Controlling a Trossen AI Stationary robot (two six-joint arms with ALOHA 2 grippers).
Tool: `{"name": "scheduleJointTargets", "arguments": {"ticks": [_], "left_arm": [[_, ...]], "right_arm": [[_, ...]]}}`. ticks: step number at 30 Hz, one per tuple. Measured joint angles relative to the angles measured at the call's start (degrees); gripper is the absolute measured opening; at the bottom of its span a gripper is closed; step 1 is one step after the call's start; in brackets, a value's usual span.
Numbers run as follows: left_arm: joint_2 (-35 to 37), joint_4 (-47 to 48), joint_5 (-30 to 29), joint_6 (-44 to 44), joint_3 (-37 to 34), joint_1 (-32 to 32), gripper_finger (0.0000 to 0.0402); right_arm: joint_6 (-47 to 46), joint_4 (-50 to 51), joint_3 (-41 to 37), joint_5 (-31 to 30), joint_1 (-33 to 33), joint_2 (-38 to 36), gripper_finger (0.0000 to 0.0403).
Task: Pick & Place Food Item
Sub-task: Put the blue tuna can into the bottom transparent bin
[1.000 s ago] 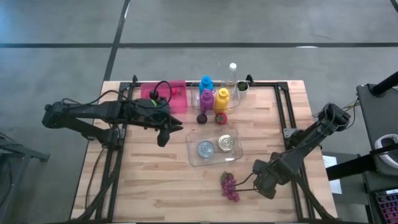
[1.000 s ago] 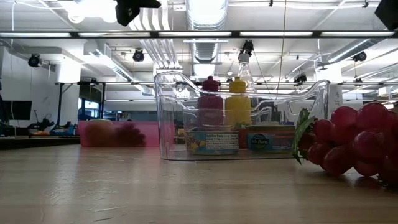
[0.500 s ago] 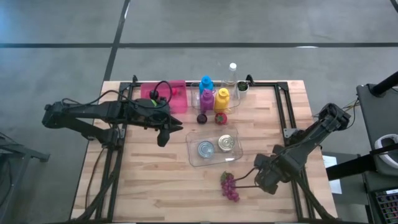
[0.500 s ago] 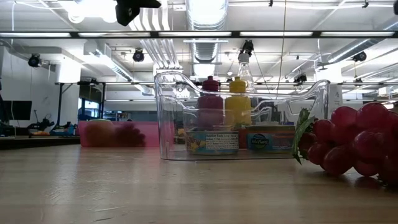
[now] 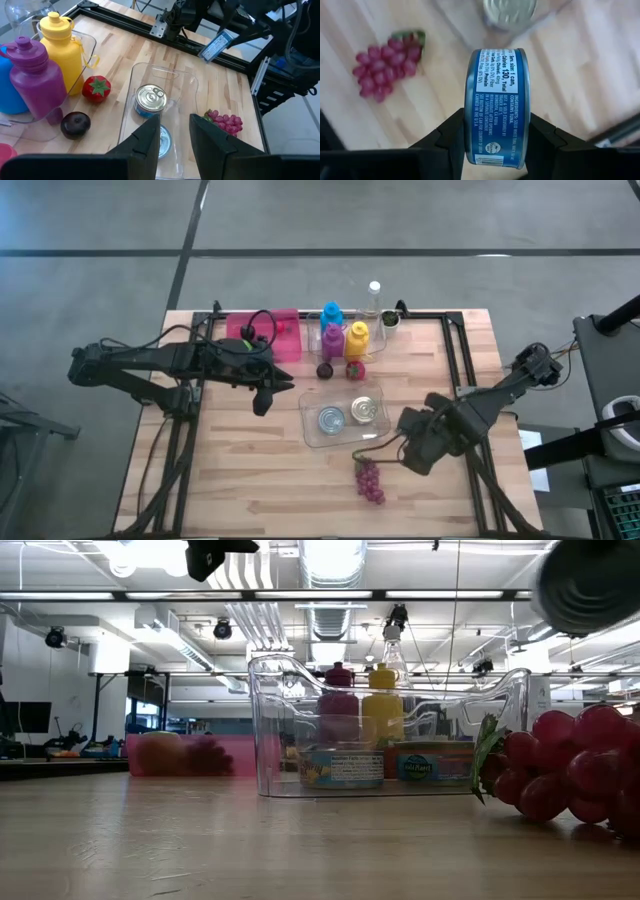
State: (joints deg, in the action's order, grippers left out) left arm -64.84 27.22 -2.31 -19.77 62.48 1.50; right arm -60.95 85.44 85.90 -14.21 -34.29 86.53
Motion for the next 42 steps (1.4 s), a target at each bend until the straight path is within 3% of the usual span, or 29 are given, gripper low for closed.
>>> {"name": "scheduleJointTargets", "arguments": {"ticks": [5, 13, 22, 33, 42], "left_arm": [[0.0, 0.0, 0.0, 0.0, 0.0, 0.0, 0.0108], [0.0, 0.0, 0.0, 0.0, 0.0, 0.0, 0.0108], [0.0, 0.0, 0.0, 0.0, 0.0, 0.0, 0.0108], [0.0, 0.0, 0.0, 0.0, 0.0, 0.0, 0.0108], [0.0, 0.0, 0.0, 0.0, 0.0, 0.0, 0.0108]], "right_arm": [[8.4, -1.5, 2.0, -4.0, 4.3, 0.0, 0.0141], [29.3, -12.7, 1.9, -5.6, 12.6, 0.8, 0.0141], [50.4, -18.7, 1.7, -5.3, 17.5, 8.1, 0.0141], [52.3, -19.5, 1.7, -5.2, 20.5, 17.5, 0.0141], [59.8, -29.1, 1.8, -6.0, 20.8, 20.7, 0.0141]]}}
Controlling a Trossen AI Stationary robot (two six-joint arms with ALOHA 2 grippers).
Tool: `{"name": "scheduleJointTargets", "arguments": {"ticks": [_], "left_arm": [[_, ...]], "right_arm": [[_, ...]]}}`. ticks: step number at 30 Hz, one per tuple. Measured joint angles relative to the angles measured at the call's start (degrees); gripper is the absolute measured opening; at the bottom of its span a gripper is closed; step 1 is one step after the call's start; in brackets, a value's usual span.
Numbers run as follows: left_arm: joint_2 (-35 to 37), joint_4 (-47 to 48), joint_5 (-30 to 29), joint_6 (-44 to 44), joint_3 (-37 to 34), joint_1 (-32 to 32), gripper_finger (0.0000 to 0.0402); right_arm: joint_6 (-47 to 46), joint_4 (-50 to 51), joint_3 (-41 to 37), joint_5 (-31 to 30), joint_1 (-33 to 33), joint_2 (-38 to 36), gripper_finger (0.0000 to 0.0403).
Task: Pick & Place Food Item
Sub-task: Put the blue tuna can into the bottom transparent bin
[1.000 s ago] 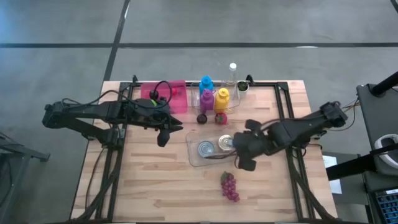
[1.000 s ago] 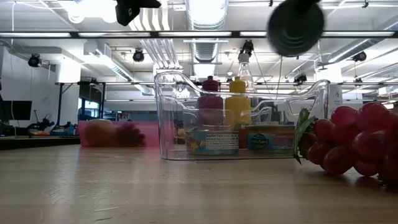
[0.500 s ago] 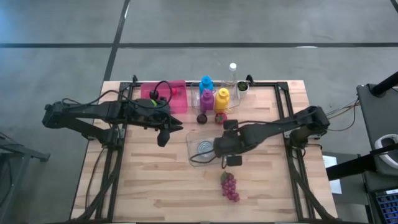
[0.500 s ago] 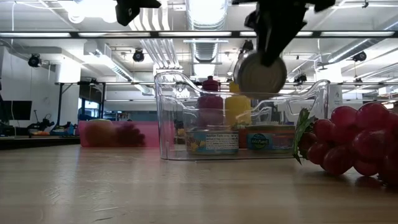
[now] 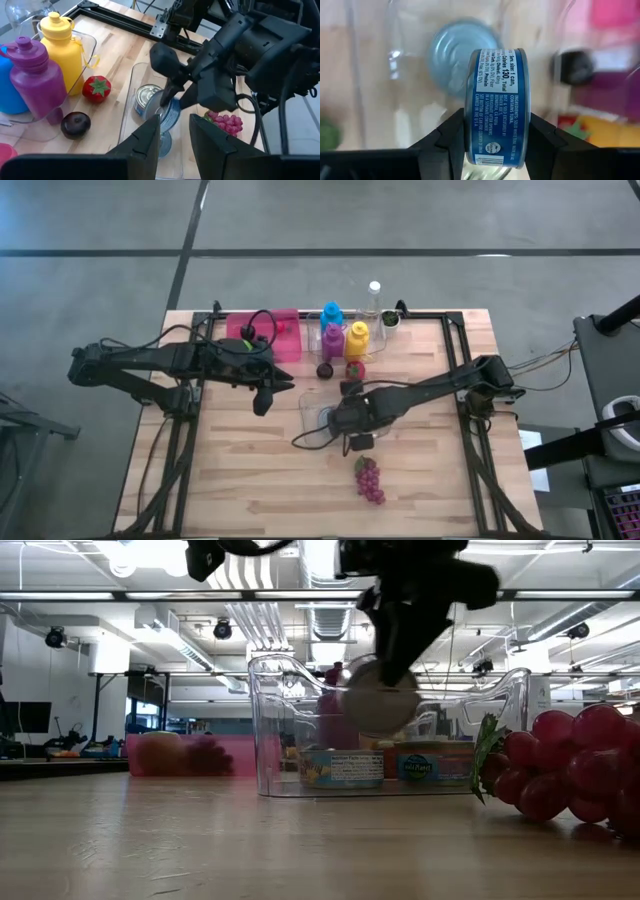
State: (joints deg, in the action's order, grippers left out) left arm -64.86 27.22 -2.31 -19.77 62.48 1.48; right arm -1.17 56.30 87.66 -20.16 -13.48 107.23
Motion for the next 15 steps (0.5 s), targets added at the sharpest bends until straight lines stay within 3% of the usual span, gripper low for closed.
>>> {"name": "scheduleJointTargets", "arguments": {"ticks": [3, 15], "left_arm": [[0.0, 0.0, 0.0, 0.0, 0.0, 0.0, 0.0108], [0.0, 0.0, 0.0, 0.0, 0.0, 0.0, 0.0108]], "right_arm": [[3.8, -3.3, 0.0, -2.5, 0.4, 0.5, 0.0141], [12.3, -9.0, 1.1, -2.4, 1.4, 5.3, 0.0141]]}}
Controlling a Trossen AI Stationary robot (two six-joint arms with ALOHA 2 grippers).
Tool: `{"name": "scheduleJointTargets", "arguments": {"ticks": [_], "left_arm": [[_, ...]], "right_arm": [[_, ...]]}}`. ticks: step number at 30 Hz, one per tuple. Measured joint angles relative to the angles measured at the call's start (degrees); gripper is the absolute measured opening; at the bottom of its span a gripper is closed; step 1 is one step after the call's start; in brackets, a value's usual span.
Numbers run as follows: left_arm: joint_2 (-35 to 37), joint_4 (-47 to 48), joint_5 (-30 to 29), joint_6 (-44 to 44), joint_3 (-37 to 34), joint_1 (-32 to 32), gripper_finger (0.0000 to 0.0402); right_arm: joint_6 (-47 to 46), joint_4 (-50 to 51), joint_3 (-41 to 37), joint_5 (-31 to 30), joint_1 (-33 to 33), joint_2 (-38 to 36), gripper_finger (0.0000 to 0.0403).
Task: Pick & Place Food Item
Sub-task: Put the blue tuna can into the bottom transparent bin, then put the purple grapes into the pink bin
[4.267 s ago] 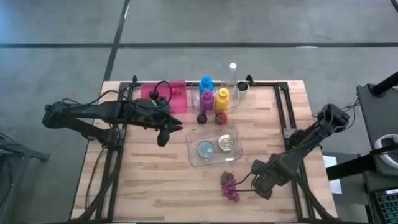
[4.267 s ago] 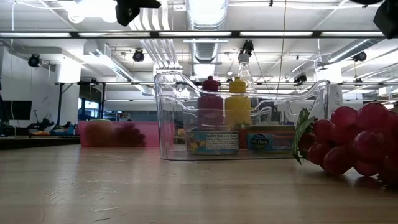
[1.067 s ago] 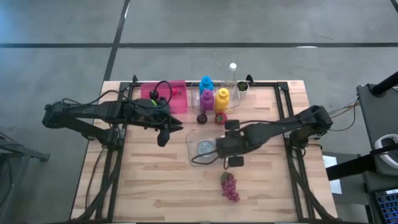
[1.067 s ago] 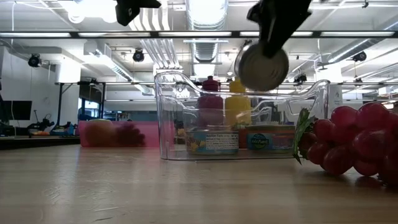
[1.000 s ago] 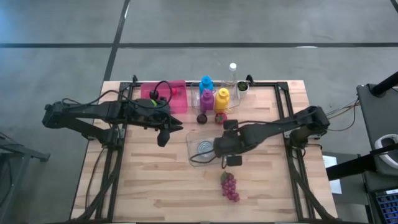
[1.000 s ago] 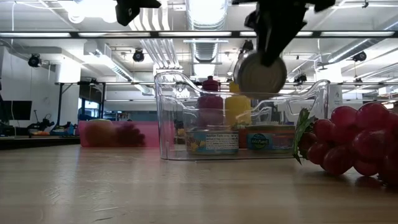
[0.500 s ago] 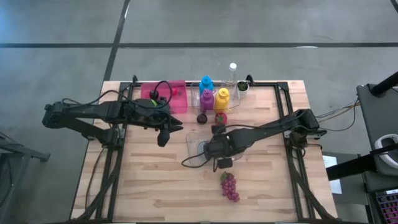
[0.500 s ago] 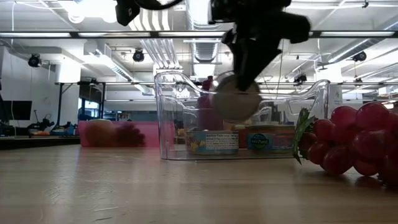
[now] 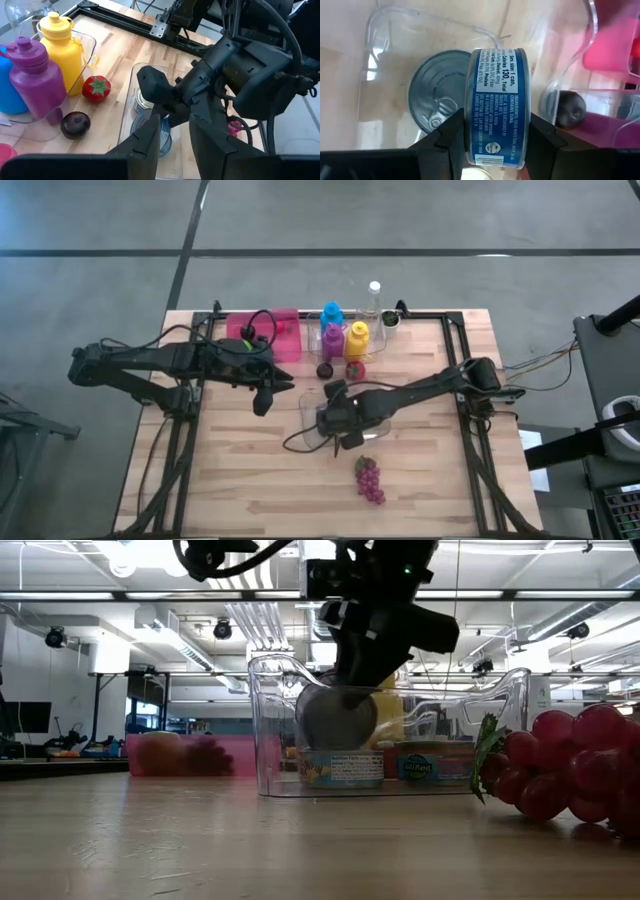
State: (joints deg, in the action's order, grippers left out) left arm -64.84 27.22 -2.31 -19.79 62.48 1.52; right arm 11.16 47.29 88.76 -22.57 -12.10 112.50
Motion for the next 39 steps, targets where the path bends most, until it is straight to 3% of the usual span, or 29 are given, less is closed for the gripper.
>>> {"name": "scheduleJointTargets", "arguments": {"ticks": [3, 9, 20, 25, 34, 39], "left_arm": [[0.0, 0.0, 0.0, 0.0, 0.0, 0.0, 0.0108], [0.0, 0.0, 0.0, 0.0, 0.0, 0.0, 0.0108], [0.0, 0.0, 0.0, 0.0, 0.0, 0.0, 0.0108], [0.0, 0.0, 0.0, 0.0, 0.0, 0.0, 0.0108], [0.0, 0.0, 0.0, 0.0, 0.0, 0.0, 0.0108], [0.0, 0.1, 0.0, 0.3, 0.0, -0.1, 0.0108]], "right_arm": [[-0.6, 0.4, 0.0, 0.4, 0.0, 0.1, 0.0146], [-2.9, 0.3, 0.0, 0.3, 0.2, 0.1, 0.0196], [1.3, 0.4, 0.9, 0.0, -0.9, 0.2, 0.0244], [1.3, 0.8, 2.0, -2.8, -1.9, 0.2, 0.0266], [-4.6, 5.6, 2.0, -2.6, -2.0, -1.3, 0.0305], [-8.2, 5.7, 2.1, 1.3, -2.0, -6.1, 0.0315]]}}
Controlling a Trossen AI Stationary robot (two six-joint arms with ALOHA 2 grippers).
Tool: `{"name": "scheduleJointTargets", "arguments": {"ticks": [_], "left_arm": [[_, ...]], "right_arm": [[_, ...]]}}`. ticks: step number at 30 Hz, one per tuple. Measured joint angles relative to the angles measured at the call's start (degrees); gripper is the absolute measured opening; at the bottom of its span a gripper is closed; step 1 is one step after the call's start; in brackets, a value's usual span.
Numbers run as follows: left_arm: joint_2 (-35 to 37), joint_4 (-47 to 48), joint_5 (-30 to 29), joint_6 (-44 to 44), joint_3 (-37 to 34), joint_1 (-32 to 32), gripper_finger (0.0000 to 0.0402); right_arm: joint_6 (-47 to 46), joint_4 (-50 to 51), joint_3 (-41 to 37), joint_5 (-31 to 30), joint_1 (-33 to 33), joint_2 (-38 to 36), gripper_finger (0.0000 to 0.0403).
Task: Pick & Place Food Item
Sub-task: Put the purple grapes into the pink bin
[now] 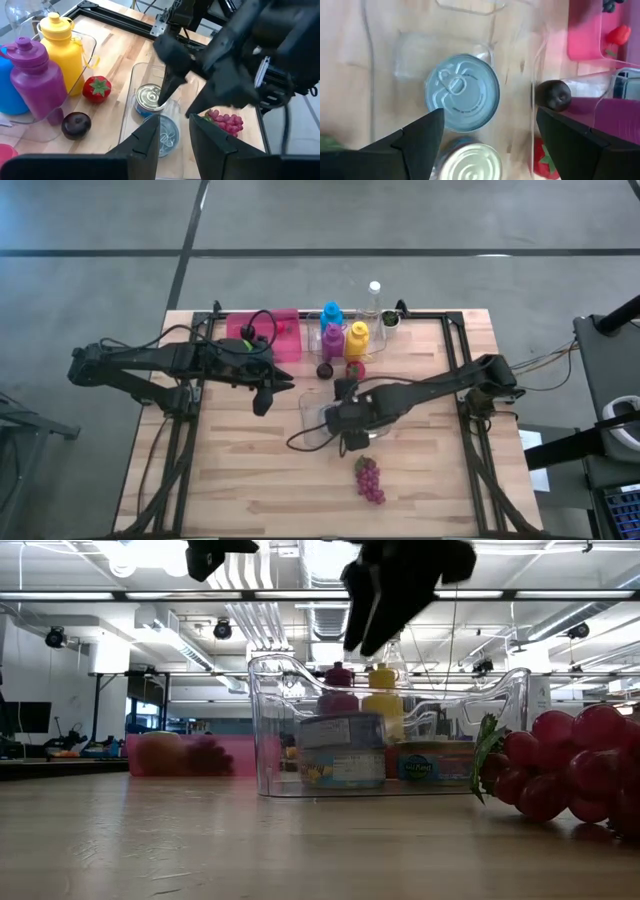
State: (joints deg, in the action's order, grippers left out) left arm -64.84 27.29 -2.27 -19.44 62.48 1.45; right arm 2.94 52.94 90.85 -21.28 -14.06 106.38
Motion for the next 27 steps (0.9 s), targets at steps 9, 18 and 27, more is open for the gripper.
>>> {"name": "scheduleJointTargets", "arguments": {"ticks": [9, 18, 27], "left_arm": [[0.0, 0.2, 0.8, 0.2, 0.0, 0.0, 0.0108], [-0.2, -0.9, 1.9, 6.1, 0.0, 1.4, 0.0108], [-0.7, -4.6, 0.6, 5.6, 0.1, 6.8, 0.0108]], "right_arm": [[-11.9, 0.9, 0.1, 2.9, -0.6, -8.5, 0.0323], [-22.9, 2.9, -0.1, 8.4, -5.0, -18.5, 0.0309], [-25.5, 10.4, -1.4, 9.8, -13.2, -21.7, 0.0312]]}}
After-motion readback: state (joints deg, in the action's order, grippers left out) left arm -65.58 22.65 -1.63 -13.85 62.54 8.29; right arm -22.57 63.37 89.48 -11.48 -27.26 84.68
